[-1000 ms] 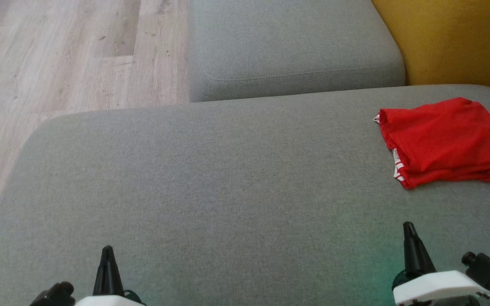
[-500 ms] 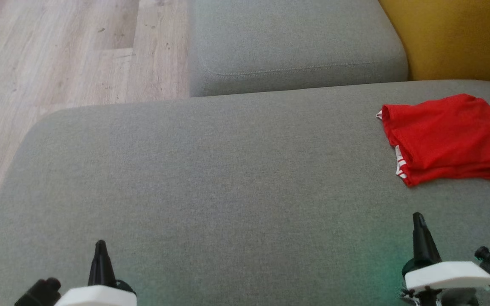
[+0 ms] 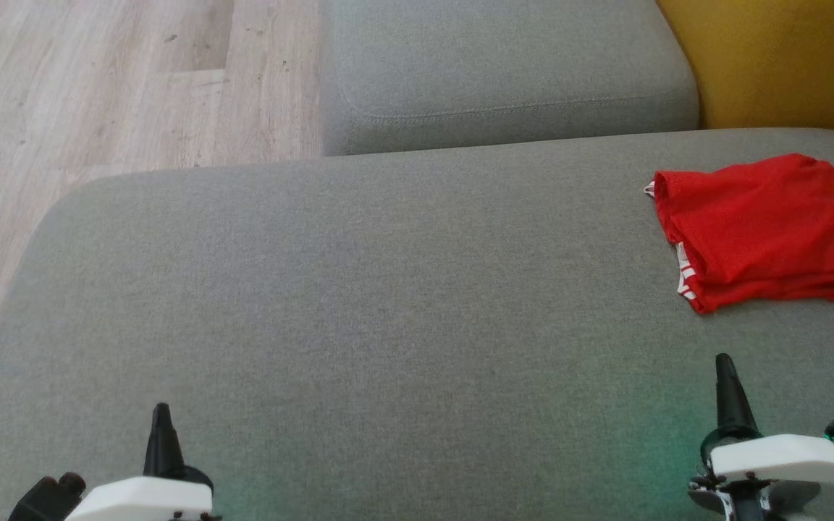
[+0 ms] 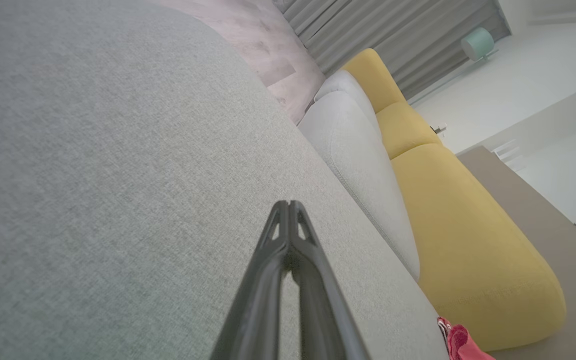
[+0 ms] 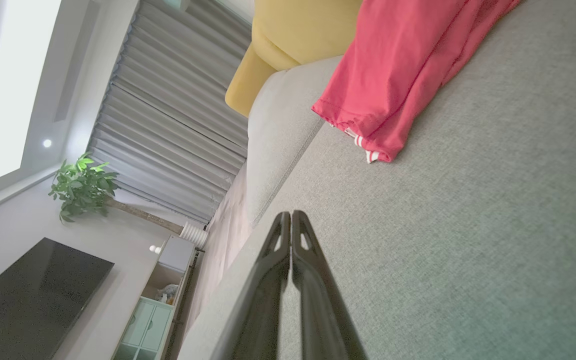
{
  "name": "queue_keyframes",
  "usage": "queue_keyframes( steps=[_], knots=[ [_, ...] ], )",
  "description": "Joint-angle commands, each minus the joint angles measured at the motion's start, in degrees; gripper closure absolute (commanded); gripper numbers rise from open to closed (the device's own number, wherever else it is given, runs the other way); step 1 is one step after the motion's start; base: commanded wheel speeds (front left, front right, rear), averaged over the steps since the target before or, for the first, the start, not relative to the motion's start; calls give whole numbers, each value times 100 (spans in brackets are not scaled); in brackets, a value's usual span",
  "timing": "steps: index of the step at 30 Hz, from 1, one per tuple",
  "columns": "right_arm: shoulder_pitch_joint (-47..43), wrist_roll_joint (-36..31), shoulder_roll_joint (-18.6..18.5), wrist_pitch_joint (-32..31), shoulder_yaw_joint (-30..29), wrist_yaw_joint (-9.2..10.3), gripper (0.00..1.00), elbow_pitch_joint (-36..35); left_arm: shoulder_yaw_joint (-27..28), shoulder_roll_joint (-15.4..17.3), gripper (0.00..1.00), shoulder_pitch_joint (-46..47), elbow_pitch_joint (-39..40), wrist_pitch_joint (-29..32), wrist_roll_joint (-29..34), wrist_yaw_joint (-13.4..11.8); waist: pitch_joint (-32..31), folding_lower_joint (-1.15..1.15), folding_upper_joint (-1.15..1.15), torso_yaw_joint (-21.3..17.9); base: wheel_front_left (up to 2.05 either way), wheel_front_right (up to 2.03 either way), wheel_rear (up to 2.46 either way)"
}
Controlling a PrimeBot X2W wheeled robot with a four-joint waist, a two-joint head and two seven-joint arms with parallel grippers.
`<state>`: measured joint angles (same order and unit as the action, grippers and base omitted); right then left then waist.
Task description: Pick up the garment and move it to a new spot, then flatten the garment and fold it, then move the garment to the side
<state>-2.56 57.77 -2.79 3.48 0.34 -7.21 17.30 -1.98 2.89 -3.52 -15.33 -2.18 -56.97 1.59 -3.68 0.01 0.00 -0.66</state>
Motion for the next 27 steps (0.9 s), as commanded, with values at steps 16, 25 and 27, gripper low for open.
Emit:
queue_keyframes(
  steps=[16, 25, 27],
  knots=[
    [508, 1259, -123, -302, -147, -20, 100, -256, 379, 1, 100, 565, 154, 298, -1226, 225, 129, -1, 0, 22, 0, 0, 0],
    [592, 1808, -123, -437, -237, -22, 100, -275, 491, 1, 100, 662, 147, 433, -1770, 312, 190, -1, 0, 32, 0, 0, 0],
    [612, 1945, -123, -470, -260, -22, 100, -280, 519, 0, 100, 686, 146, 467, -1907, 333, 205, -1, 0, 35, 0, 0, 0]
  ],
)
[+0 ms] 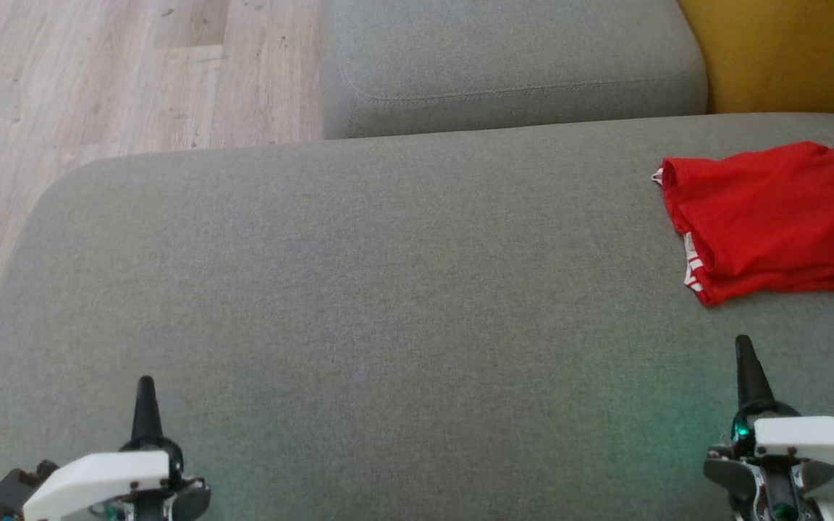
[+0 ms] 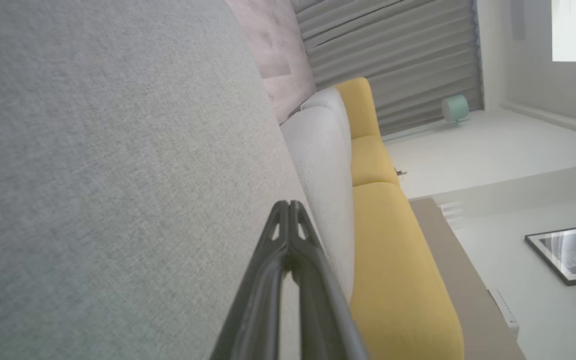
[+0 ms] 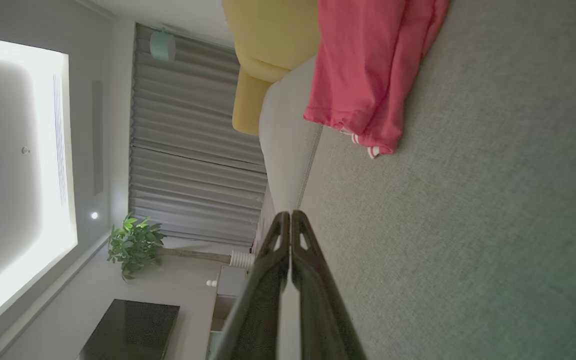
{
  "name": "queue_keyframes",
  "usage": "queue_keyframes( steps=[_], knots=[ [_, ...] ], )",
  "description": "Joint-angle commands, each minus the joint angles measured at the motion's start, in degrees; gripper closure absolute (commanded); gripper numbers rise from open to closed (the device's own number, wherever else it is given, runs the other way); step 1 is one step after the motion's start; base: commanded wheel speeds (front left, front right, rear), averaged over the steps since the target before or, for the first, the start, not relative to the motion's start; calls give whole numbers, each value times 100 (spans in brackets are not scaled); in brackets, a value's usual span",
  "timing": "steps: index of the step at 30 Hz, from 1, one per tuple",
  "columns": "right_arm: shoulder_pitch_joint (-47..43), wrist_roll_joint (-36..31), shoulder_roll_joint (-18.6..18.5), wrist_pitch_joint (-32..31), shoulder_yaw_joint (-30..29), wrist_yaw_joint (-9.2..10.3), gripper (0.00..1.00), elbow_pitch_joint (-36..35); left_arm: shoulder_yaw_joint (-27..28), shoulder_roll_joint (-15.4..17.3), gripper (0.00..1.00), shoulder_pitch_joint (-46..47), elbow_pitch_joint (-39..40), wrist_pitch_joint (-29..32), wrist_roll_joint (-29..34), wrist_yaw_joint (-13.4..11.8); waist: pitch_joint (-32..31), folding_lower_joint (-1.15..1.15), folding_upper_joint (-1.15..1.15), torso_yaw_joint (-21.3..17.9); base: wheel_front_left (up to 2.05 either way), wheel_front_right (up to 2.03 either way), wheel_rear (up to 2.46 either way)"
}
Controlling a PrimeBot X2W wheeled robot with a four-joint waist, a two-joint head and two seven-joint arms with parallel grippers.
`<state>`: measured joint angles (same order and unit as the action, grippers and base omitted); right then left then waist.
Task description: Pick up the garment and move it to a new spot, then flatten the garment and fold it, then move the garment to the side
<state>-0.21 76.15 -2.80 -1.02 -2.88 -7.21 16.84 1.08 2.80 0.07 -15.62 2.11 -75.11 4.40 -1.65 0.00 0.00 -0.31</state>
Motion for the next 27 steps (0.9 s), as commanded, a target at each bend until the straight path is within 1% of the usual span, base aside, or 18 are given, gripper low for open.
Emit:
queue_keyframes(
  steps=[1, 22, 27],
  knots=[
    [388, 176, -122, -38, 51, -23, 100, -236, 227, 10, 100, 339, 174, 54, -161, 63, 9, 0, 0, 2, 0, 0, 0],
    [618, 1681, -119, -413, -204, -27, 100, -288, 535, 8, 100, 604, 156, 426, -1658, 301, 177, 0, 0, 30, 0, 0, 0],
    [626, 1721, -113, -432, -220, -28, 100, -289, 545, 8, 100, 612, 155, 438, -1705, 309, 182, 0, 0, 31, 0, 0, 0]
  ],
)
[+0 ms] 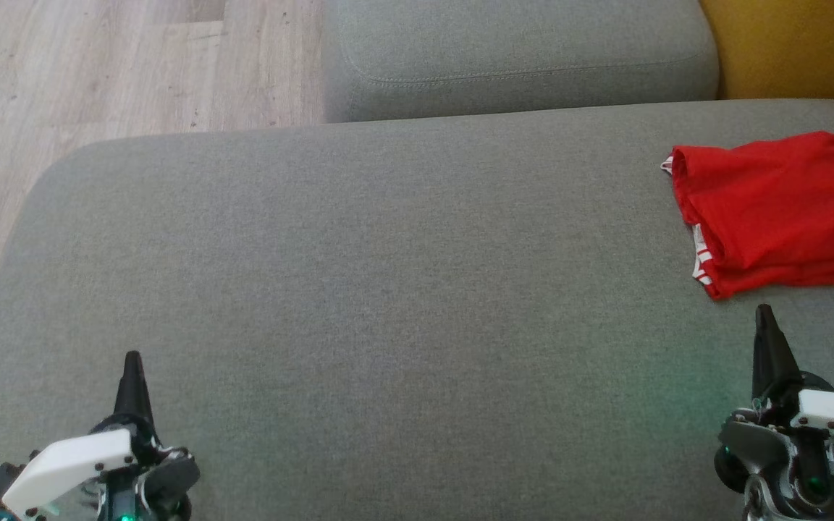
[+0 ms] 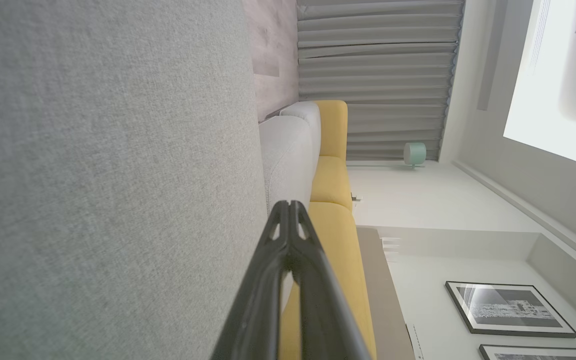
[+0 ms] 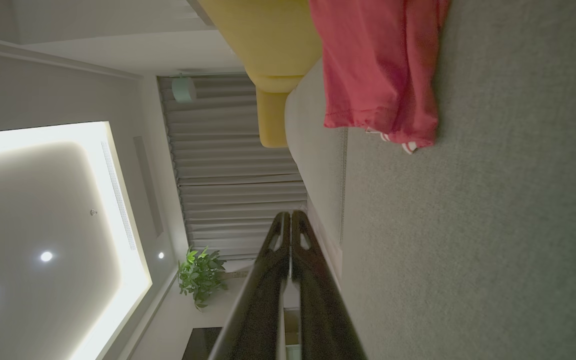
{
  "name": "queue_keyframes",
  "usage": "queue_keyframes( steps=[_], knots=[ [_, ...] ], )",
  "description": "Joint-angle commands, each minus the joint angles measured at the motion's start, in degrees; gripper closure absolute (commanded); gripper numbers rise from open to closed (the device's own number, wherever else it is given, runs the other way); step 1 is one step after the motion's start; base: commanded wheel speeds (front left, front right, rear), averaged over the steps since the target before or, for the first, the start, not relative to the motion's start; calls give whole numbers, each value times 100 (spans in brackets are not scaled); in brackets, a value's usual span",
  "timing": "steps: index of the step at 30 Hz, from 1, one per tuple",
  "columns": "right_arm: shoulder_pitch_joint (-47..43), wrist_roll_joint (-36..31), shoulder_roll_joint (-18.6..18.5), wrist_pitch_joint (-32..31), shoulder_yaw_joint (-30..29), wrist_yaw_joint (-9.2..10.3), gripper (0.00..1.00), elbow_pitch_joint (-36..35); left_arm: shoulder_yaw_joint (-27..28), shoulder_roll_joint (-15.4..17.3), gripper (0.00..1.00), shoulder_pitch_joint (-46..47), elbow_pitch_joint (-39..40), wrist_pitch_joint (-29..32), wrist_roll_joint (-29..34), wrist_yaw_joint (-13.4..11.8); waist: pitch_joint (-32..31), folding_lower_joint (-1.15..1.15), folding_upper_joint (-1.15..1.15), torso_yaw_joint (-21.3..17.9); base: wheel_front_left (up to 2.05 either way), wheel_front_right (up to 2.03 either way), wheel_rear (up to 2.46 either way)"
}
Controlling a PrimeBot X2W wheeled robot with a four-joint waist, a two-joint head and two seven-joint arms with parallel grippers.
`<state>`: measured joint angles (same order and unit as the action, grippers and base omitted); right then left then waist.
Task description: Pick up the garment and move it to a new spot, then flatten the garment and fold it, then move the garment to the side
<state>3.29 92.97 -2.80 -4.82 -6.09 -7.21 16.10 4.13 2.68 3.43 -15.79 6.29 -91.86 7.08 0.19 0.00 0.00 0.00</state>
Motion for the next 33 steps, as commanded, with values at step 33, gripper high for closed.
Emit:
queue_keyframes(
  steps=[33],
  knots=[
    [280, -4, -77, -92, 50, -28, 100, -213, 240, 20, 100, 277, 174, 20, -30, 41, -1, 0, 0, 0, 0, 0, 0]
  ],
)
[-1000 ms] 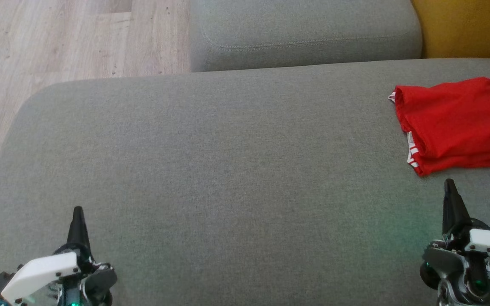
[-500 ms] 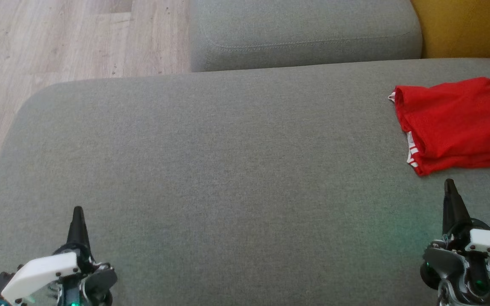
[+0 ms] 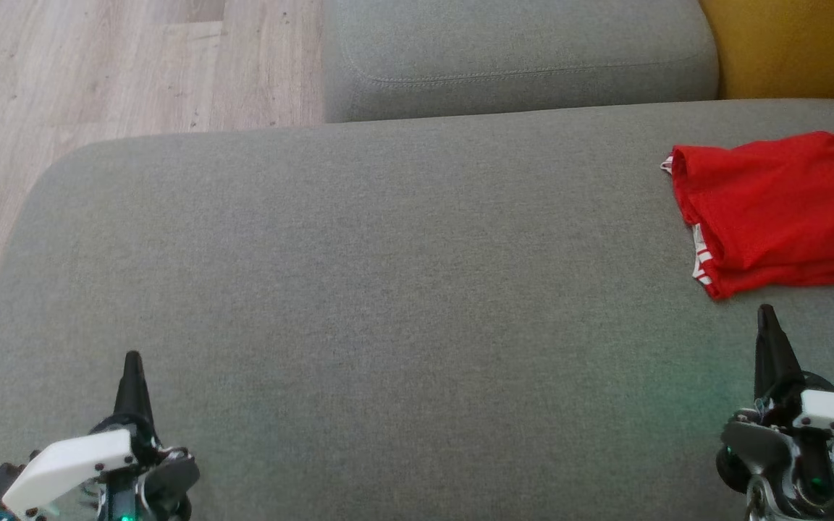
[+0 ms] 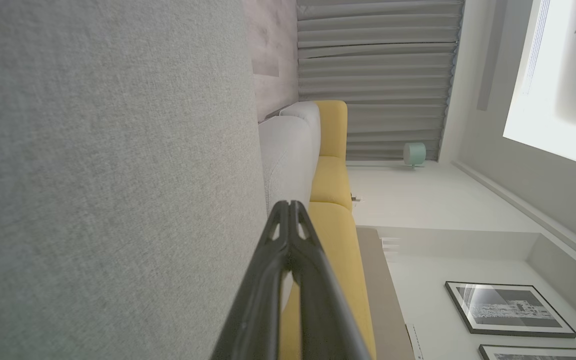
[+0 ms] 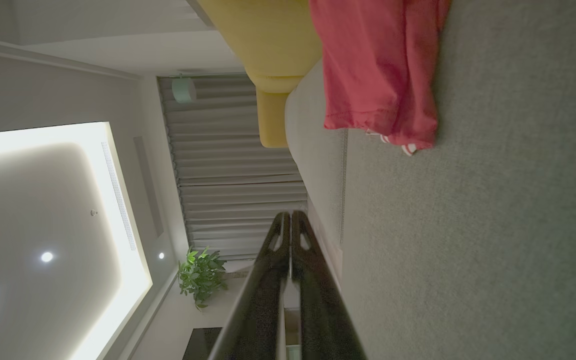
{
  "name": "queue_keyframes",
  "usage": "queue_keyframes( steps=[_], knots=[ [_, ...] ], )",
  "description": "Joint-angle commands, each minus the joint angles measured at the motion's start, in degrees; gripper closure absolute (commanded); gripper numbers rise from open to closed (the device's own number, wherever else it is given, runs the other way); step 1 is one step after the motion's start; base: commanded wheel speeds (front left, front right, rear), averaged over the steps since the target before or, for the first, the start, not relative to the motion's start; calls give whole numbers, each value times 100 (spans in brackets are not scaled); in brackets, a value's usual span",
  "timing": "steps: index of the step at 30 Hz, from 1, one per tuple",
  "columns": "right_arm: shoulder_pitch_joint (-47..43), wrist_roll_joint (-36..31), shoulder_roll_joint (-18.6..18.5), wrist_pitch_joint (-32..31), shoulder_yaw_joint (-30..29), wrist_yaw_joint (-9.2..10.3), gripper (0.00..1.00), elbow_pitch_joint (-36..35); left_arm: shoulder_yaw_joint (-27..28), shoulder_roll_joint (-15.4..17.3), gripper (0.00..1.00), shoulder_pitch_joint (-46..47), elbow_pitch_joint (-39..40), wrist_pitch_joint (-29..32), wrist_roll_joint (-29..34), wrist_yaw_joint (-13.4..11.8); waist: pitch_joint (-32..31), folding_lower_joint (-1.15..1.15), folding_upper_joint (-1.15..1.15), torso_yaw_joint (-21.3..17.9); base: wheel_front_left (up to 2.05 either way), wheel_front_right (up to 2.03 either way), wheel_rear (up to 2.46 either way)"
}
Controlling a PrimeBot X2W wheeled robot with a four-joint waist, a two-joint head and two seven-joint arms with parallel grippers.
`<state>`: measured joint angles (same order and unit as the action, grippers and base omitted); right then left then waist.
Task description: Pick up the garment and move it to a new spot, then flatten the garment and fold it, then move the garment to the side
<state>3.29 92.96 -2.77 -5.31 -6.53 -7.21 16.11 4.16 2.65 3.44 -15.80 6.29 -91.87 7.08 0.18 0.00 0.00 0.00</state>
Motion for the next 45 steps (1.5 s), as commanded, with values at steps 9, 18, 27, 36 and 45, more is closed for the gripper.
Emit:
queue_keyframes(
  steps=[9, 18, 27, 36, 45],
  knots=[
    [282, -12, -71, -52, 83, -28, 100, -213, 236, 22, 100, 276, 175, 20, -29, 41, 0, 0, 0, 0, 0, 0, 0],
    [283, -21, -64, -60, 72, -28, 100, -212, 236, 22, 100, 276, 175, 20, -29, 41, 0, 0, 0, 0, 0, 0, 0],
    [284, -28, -58, -67, 64, -28, 100, -212, 236, 22, 100, 276, 175, 20, -29, 41, 0, 0, 0, 0, 0, 0, 0],
    [284, -35, -52, -74, 56, -28, 100, -212, 236, 22, 100, 276, 175, 20, -30, 41, 0, 0, 0, 0, 0, 0, 0],
    [285, -41, -47, -80, 48, -28, 100, -211, 236, 22, 100, 275, 175, 19, -30, 41, 0, 0, 0, 0, 0, 0, 0]
  ],
)
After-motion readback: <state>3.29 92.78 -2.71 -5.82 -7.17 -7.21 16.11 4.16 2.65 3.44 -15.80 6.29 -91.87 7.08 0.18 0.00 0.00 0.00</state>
